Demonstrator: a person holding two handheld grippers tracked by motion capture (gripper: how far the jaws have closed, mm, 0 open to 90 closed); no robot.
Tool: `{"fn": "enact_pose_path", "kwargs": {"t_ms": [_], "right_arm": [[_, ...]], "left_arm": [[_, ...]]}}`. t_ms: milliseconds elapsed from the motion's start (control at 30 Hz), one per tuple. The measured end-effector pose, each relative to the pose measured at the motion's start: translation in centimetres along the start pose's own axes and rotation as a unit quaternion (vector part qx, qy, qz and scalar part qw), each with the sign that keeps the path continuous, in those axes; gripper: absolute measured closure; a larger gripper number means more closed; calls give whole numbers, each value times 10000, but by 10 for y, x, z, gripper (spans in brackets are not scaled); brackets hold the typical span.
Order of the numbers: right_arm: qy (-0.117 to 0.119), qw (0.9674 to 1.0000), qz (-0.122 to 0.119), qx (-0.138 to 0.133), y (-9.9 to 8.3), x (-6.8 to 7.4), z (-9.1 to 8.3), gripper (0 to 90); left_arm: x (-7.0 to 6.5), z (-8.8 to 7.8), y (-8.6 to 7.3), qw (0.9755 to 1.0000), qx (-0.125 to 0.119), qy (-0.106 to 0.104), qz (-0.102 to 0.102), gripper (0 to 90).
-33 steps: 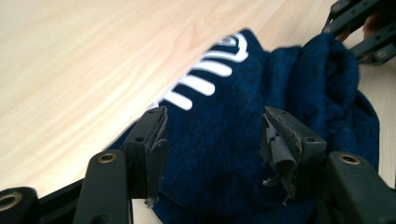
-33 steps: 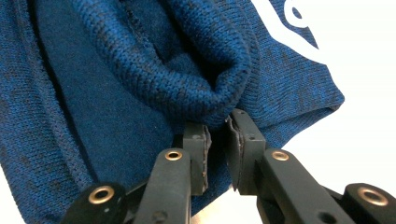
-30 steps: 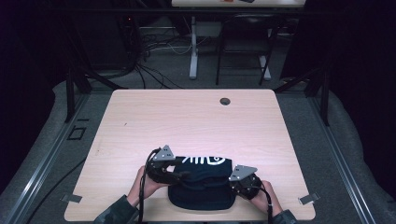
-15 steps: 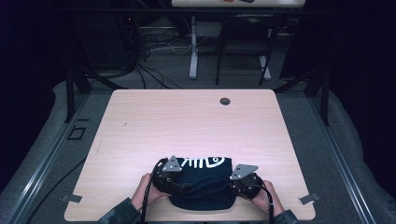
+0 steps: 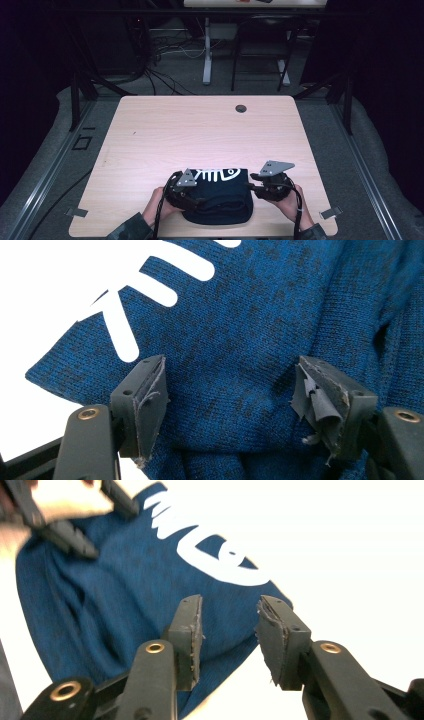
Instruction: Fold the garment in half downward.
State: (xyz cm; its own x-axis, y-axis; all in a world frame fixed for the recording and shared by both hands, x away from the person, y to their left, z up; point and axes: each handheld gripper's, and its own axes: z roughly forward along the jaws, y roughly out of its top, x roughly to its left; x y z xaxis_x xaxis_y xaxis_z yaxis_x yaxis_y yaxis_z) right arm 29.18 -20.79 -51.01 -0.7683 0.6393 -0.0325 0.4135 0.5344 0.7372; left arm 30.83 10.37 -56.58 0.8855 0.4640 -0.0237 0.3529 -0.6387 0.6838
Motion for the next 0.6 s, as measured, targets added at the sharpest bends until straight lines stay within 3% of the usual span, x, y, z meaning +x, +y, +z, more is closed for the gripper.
{"fn": "enact_pose_path", "kwargs": {"t_ms": [67, 167, 267, 400, 600], "right_arm": [[172, 9992, 272, -216, 5, -3, -2, 590], [289, 9988, 309, -243, 10, 2, 4, 571], [423, 9990, 166, -43, 15, 20, 28, 569], [480, 9985, 46, 260, 13, 29, 43, 547], [414, 9973, 108, 592, 2, 32, 51, 436]], "left_arm": [[0, 0, 0, 10000, 3, -15, -1, 292], [0, 1, 0, 10000, 20, 3, 18, 290], [0, 1, 0, 10000, 12, 18, 21, 290], [-1, 1, -1, 10000, -16, 40, 27, 290], [-3, 0, -2, 9999, -28, 114, 58, 286]]}}
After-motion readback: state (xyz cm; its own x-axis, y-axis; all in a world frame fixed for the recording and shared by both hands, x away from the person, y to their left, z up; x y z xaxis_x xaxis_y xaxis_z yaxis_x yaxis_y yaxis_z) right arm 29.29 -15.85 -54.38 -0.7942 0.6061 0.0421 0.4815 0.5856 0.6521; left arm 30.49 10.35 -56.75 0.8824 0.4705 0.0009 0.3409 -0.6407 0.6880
